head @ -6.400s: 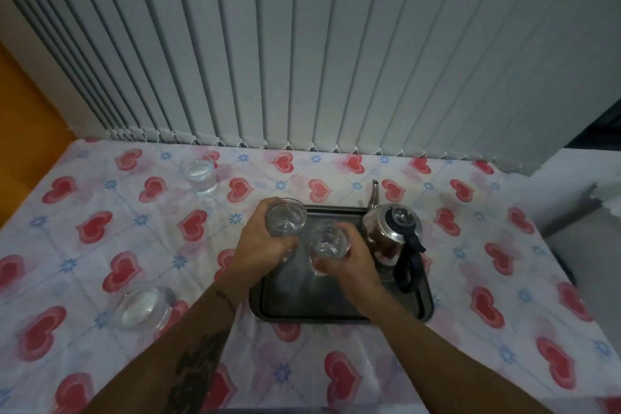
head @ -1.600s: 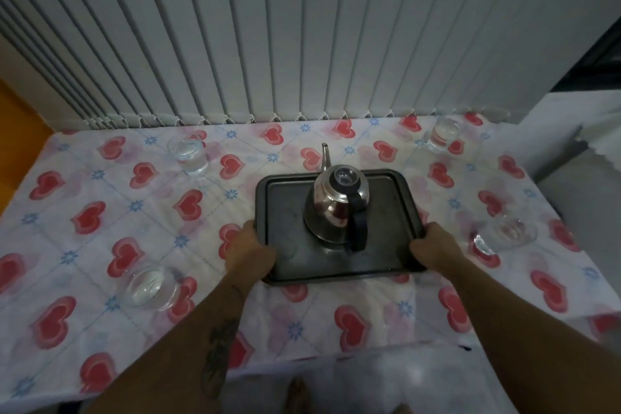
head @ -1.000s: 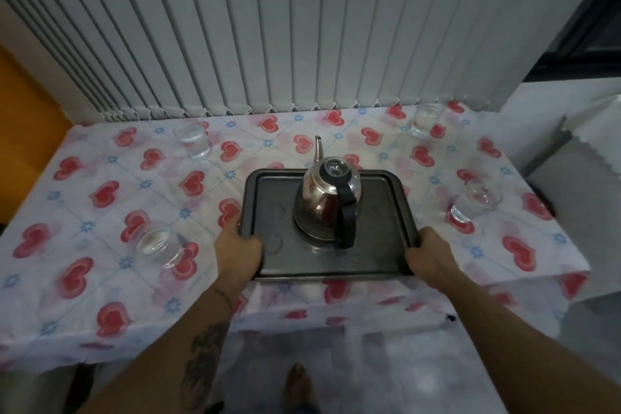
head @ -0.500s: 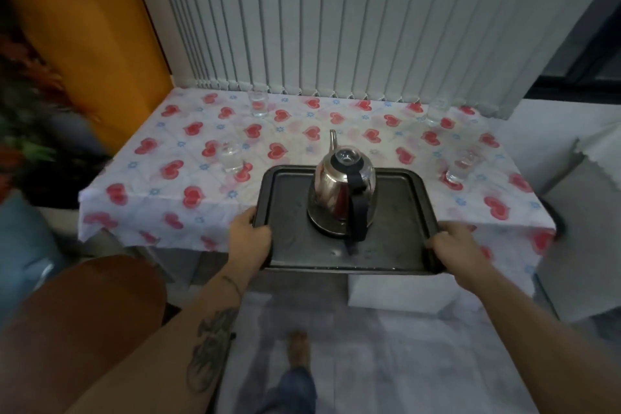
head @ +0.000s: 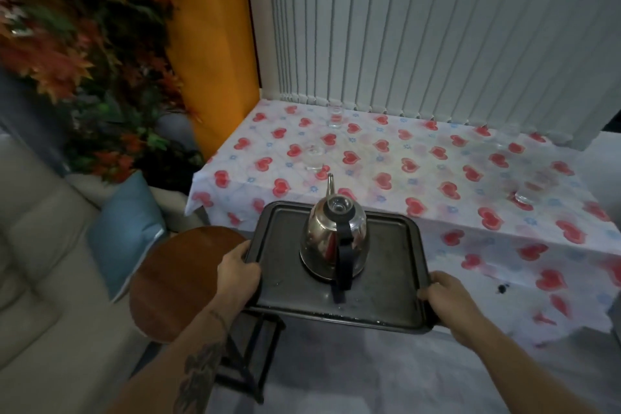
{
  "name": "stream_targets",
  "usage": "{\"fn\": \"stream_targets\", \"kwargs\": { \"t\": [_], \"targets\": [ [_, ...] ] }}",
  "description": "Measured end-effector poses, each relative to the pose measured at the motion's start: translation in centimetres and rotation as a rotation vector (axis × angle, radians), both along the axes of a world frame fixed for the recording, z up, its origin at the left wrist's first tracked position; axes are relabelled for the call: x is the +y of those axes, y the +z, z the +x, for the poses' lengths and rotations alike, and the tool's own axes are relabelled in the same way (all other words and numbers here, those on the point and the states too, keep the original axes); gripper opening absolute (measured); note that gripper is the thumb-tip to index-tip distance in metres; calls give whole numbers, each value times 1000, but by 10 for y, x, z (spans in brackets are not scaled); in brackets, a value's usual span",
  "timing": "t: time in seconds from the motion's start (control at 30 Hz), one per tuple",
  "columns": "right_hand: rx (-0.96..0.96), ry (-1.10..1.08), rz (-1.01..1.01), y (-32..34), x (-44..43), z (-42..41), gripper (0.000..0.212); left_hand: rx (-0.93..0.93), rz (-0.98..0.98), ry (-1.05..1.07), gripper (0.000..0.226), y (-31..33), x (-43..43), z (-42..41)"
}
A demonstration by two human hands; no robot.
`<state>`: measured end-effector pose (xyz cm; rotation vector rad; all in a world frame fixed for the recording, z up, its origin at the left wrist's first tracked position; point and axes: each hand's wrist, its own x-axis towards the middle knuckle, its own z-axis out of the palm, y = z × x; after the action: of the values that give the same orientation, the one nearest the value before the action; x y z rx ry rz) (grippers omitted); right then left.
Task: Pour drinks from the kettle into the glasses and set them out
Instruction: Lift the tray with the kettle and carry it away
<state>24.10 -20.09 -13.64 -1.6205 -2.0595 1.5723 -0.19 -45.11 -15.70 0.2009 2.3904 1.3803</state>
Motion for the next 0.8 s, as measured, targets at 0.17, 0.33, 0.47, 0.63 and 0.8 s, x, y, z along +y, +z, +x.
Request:
{"fn": "stream_targets", "kwargs": {
  "t": [0.17,0.33,0.47,0.63,0.8],
  "targets": [
    [-8,65,-39,-27,-58,-63,7,-18,-42,64,49,-6,-74,-51],
    [-55,96,-78,-39,-123,-124,28,-77,-98,139,51,-24,-132,-109],
    [-88,107,-108,-61,-167,-168,17,-81,-100,185,55,-39,-170,-147],
    [-159,127,-186,-88,-201,-203,24,-76,-151,223,55,-55,-193,-175],
    [-246,129,-215,-105,-218,-223,35,-71,-189,233,56,-67,-206,-192]
  ]
}}
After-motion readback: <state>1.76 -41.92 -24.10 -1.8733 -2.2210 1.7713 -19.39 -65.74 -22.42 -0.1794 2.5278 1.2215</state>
